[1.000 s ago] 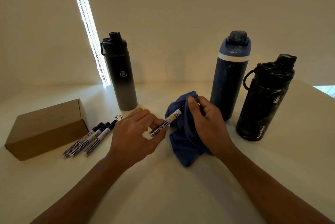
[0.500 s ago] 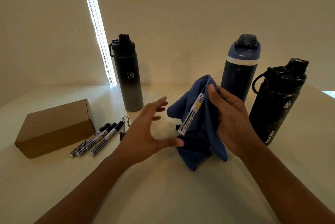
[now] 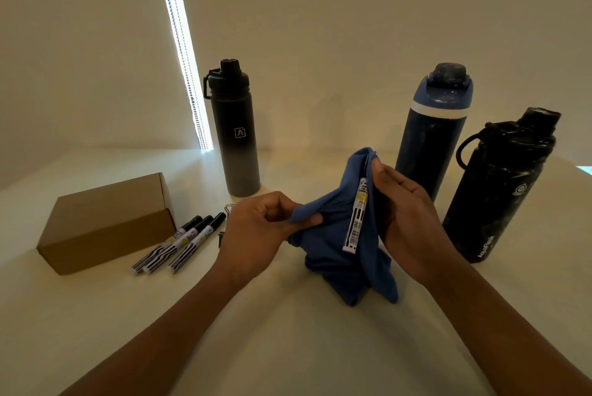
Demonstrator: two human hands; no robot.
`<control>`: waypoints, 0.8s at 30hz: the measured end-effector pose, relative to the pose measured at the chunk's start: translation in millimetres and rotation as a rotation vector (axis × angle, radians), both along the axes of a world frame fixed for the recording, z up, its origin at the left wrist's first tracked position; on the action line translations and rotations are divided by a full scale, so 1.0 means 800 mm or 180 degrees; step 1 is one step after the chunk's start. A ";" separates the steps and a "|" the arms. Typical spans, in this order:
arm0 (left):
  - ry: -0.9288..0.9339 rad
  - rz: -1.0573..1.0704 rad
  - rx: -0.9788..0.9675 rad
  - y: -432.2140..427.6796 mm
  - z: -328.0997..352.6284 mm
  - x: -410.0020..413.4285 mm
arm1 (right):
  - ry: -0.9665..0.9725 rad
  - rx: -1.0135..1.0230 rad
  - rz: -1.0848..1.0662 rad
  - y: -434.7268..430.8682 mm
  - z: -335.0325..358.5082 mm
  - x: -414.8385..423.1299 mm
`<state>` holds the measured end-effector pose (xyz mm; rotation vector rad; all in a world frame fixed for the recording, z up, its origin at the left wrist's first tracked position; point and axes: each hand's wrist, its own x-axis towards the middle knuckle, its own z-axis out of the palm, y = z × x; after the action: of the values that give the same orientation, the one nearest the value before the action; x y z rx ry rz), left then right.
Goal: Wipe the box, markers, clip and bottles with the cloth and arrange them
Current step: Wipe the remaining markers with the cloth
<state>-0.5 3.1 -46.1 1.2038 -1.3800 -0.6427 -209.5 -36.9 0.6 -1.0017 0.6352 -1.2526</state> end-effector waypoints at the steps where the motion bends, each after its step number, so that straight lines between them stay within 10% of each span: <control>1: -0.0208 -0.0091 0.0043 -0.001 -0.002 0.003 | -0.0020 0.0011 -0.0012 0.000 -0.001 0.002; 4: -0.0912 -0.0580 0.0079 -0.001 0.000 0.015 | 0.0125 0.0098 0.0043 -0.003 -0.008 0.005; 10: -0.0219 -0.0362 -0.0284 0.010 0.020 0.020 | 0.0828 0.0043 0.0436 -0.002 -0.028 0.005; 24: -0.0899 0.0219 -0.0435 0.000 0.013 0.017 | 0.1787 -0.0552 0.0783 0.004 -0.029 0.008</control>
<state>13.1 3.5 -35.6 1.2598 -1.5820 -0.3320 -202.9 -33.5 -22.6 -1.5502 0.8094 -0.8152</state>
